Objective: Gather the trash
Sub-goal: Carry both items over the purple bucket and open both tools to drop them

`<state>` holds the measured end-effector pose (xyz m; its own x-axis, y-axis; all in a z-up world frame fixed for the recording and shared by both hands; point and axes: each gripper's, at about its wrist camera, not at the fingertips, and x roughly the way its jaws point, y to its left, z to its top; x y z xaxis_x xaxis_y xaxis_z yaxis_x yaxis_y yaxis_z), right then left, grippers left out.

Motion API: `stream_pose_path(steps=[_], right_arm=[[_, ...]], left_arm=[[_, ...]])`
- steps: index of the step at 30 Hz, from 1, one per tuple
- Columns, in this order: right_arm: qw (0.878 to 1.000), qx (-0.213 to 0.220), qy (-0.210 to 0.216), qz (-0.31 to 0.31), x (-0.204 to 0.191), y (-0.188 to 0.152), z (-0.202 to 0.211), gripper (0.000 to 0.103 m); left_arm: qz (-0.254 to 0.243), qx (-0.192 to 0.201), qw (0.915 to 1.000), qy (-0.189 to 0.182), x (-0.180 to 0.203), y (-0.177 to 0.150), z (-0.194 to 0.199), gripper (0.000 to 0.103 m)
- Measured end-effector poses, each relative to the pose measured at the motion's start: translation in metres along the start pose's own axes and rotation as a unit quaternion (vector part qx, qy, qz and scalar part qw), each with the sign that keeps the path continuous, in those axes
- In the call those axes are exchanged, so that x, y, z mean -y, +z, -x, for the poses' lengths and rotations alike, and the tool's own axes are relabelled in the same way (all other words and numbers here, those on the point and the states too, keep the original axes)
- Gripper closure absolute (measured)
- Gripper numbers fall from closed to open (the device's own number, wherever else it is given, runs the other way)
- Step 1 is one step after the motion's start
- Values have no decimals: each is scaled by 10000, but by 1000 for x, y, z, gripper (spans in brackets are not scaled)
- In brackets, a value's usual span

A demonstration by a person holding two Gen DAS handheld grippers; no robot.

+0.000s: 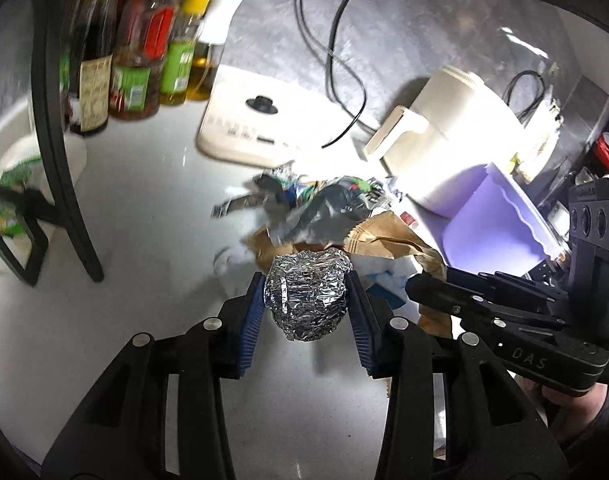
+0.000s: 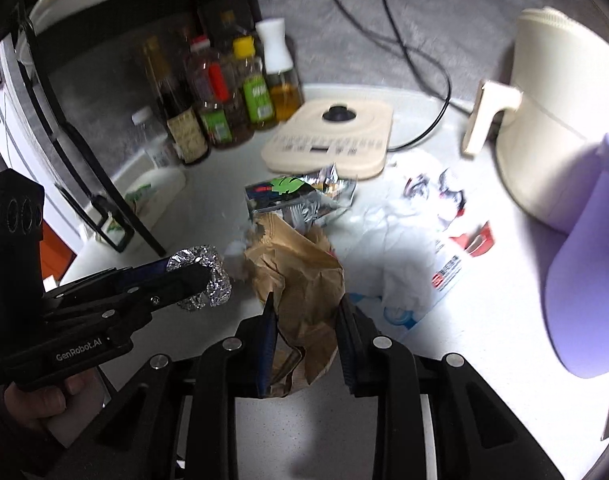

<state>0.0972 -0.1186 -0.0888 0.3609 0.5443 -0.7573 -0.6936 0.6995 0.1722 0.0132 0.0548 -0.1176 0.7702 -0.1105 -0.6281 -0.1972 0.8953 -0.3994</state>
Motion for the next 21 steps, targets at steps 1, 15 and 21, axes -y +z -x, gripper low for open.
stream_pose_path(steps=[1,15,21], right_arm=[[10000,63,-23,-24,0,0,5,76],[9948,806,-577,-217,12,3,62,75],[9887,1147,-883,-389,32,12,92,75]], left_arm=[[-34,28,10000,-9,1,2,2,63],[-664,385,9960,-454,46,38,12,62],[-911,446,9925,-686,74,51,10,62]])
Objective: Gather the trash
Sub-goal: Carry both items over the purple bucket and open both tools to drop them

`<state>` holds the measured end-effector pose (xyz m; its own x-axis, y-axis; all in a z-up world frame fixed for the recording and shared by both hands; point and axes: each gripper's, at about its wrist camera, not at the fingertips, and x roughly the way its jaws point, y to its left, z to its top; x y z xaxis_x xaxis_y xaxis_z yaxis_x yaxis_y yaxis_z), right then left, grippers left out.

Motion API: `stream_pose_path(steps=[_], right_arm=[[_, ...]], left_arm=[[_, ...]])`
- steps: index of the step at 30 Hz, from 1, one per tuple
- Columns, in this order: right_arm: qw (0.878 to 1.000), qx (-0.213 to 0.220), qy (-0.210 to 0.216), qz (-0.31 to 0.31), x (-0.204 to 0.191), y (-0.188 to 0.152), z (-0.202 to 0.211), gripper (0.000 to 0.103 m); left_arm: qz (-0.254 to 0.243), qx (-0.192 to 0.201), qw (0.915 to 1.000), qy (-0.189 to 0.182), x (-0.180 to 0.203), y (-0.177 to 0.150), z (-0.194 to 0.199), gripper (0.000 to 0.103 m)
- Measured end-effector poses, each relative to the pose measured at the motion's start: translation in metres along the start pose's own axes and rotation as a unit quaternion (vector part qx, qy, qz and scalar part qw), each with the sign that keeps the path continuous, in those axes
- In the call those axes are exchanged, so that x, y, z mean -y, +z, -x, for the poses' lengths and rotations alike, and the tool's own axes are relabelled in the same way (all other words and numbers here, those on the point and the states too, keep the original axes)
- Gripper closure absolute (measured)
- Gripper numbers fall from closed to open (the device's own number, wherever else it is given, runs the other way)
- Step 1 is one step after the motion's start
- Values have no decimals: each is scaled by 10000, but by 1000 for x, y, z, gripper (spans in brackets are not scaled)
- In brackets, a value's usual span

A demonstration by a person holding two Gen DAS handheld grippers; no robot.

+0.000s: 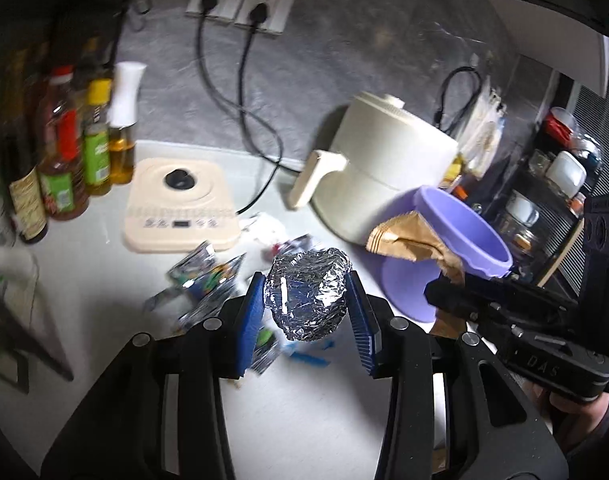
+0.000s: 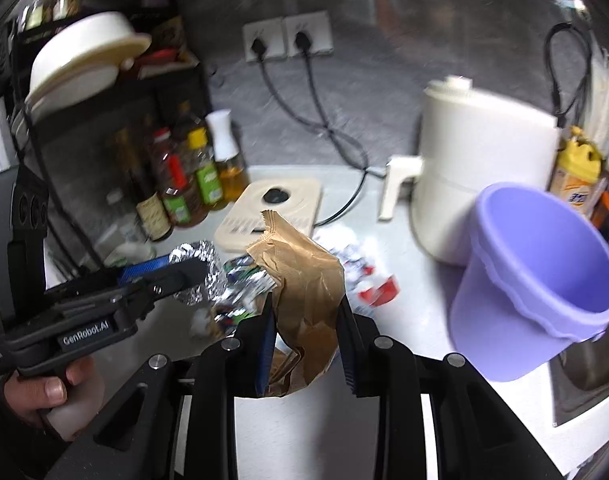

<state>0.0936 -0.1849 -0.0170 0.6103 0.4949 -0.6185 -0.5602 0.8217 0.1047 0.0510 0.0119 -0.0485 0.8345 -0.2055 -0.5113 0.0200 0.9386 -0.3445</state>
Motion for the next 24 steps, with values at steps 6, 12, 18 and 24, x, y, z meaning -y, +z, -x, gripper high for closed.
stream_pose_path(steps=[6,12,18,24], right_arm=[[9986,406,-290,-186,35,20,28,74],[9951,812,-461,-319,79,37,58,74],[9926,1023,-534,-386,128,47,77,74],[9919,1065,-492,-489,172,51,87,74]], left_arm=[[-252,77,9994,-234,35,23,-14,62],[-436,174,9984,-330,75,38,-27,62],[-538,194,9978,-347,118,54,-39,62],[-670,233,9973,-201,159,64,-53,62]])
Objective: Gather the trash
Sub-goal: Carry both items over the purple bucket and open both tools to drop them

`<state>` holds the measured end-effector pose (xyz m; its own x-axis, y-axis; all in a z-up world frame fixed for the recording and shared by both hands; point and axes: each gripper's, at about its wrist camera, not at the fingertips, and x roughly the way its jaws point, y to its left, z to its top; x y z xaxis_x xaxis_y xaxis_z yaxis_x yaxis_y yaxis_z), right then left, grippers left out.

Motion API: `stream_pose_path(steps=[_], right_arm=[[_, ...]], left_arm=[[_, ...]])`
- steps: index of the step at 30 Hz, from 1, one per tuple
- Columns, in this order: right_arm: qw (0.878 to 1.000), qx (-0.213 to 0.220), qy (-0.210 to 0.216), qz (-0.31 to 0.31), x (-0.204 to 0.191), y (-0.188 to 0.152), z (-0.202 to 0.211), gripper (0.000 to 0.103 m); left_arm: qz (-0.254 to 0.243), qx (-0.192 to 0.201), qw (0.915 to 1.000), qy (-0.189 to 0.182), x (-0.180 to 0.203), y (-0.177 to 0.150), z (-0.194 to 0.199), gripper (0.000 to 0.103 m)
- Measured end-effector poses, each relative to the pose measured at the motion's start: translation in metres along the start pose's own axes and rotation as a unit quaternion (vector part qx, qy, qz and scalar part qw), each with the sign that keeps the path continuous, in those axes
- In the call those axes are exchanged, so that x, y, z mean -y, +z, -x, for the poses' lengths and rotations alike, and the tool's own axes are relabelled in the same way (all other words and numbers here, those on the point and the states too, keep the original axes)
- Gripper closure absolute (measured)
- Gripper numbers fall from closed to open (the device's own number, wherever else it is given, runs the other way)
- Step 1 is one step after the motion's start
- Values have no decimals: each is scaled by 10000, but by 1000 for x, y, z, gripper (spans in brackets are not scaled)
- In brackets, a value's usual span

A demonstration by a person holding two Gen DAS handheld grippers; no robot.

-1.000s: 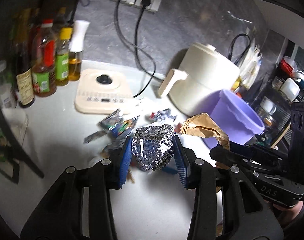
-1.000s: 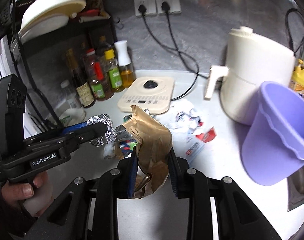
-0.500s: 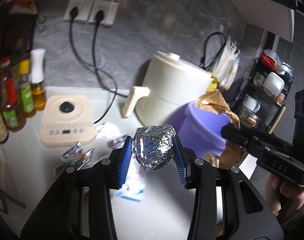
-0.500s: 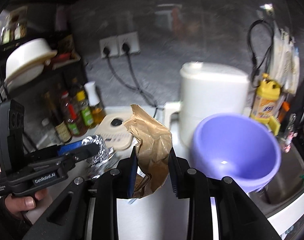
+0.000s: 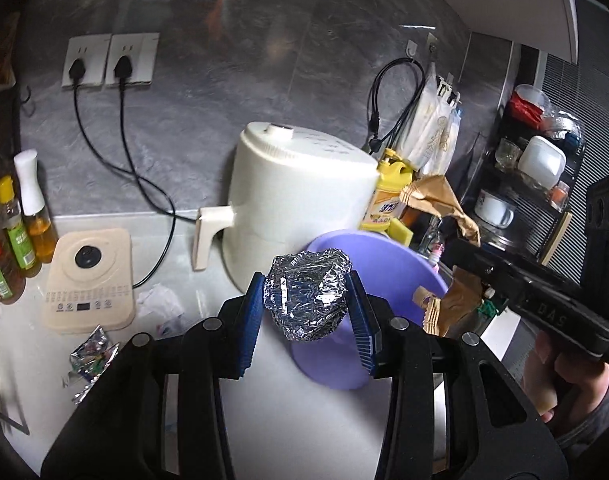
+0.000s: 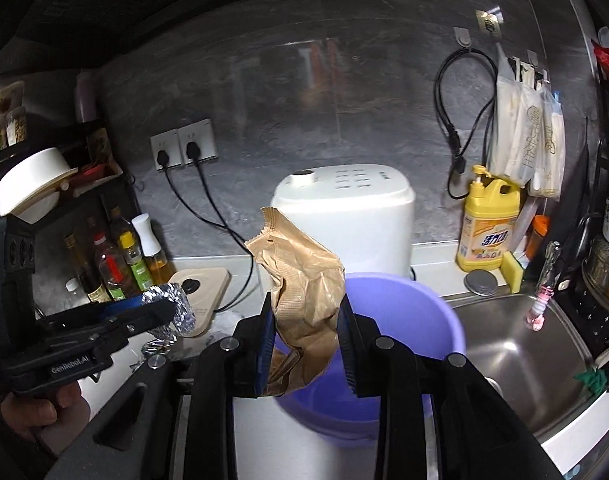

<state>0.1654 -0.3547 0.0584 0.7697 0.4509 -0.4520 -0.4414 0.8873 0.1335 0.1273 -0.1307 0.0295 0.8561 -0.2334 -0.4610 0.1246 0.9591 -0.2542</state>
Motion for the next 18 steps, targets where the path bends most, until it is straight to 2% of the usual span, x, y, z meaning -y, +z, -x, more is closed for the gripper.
stream_pose_path(steps=[10,12,13,14,16,18], right_arm=[[9998,-88,159,-45,59,5,-5,74],[9998,-74,163,-13,67,6,-9,71],[9999,-33,119,31,71,6,-12,63],[9999,-12,96,52,75,7,-16,44],[9999,29,118,26,81,8,-20,34],[9998,64,161,14,88,7,-21,34]], left_arm=[[117,-22,9995,302,45,4,-30,62],[152,-20,9992,371,51,4,-35,62],[169,-33,9990,421,53,4,-39,62],[191,-49,9987,461,55,4,-41,62],[223,-86,9982,548,58,4,-47,62],[212,-120,9976,643,62,4,-53,62]])
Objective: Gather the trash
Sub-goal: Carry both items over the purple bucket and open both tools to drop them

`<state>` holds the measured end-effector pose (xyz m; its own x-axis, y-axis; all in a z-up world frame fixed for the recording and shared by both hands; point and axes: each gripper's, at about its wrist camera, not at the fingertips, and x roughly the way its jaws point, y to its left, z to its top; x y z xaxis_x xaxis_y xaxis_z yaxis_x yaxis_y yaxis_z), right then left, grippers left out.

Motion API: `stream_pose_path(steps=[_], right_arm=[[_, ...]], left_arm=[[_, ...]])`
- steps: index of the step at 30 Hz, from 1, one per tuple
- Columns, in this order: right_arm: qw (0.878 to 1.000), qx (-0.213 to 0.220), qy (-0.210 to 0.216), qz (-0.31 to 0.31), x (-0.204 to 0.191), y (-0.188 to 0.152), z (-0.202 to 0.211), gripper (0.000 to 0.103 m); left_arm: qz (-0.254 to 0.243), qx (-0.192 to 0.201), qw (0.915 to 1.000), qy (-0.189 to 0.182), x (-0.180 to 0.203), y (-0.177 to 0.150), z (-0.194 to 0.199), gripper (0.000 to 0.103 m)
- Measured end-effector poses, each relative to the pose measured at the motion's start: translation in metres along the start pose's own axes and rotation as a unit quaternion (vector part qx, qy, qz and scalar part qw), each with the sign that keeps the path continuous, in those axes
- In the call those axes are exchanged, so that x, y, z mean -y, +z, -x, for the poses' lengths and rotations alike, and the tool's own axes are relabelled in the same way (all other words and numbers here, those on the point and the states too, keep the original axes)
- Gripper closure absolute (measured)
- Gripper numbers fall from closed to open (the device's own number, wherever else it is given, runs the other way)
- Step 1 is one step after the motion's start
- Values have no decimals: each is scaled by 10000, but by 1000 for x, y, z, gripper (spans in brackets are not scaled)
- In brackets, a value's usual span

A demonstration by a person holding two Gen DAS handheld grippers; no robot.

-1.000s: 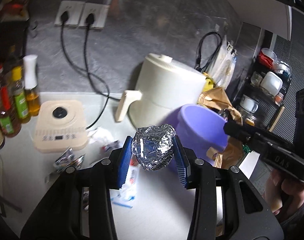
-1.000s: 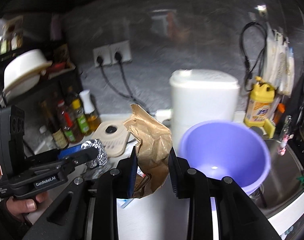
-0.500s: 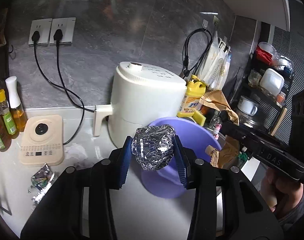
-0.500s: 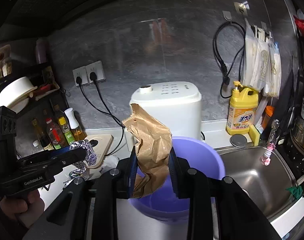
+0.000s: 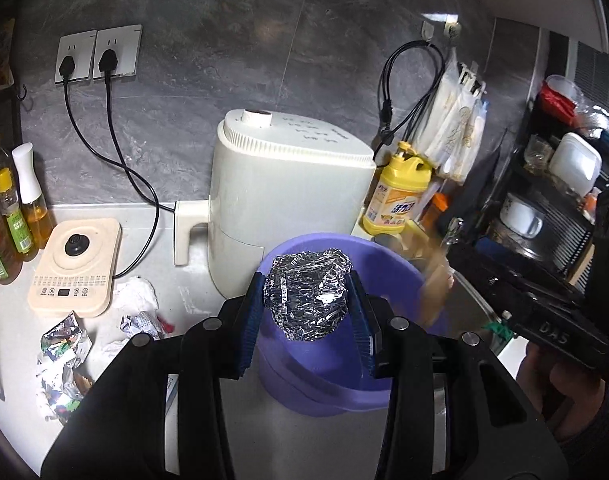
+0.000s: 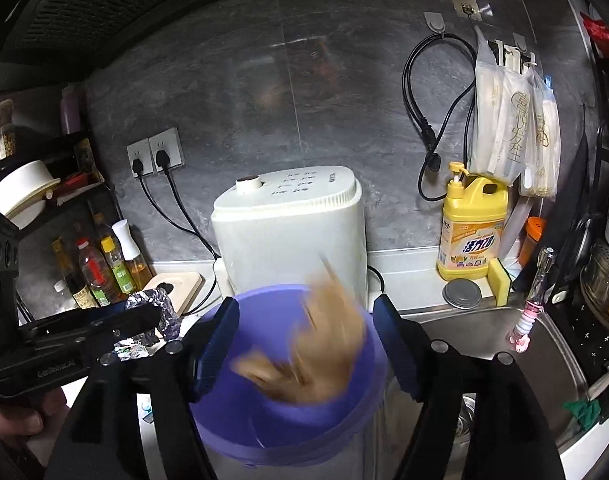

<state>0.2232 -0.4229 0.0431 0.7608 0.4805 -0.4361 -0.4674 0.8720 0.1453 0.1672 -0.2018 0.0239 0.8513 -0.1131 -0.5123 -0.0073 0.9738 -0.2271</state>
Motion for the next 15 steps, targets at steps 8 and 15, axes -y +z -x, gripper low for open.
stream_pose_path(steps=[8,15], right_arm=[[9998,-29,103,-137,35,-12,16,25],[9999,-110,103,-78,53,-19,28,14]], left_arm=[[127,-91,9998,137,16,-2,-26,62],[309,124,9993,185,32,-8,-30,7]])
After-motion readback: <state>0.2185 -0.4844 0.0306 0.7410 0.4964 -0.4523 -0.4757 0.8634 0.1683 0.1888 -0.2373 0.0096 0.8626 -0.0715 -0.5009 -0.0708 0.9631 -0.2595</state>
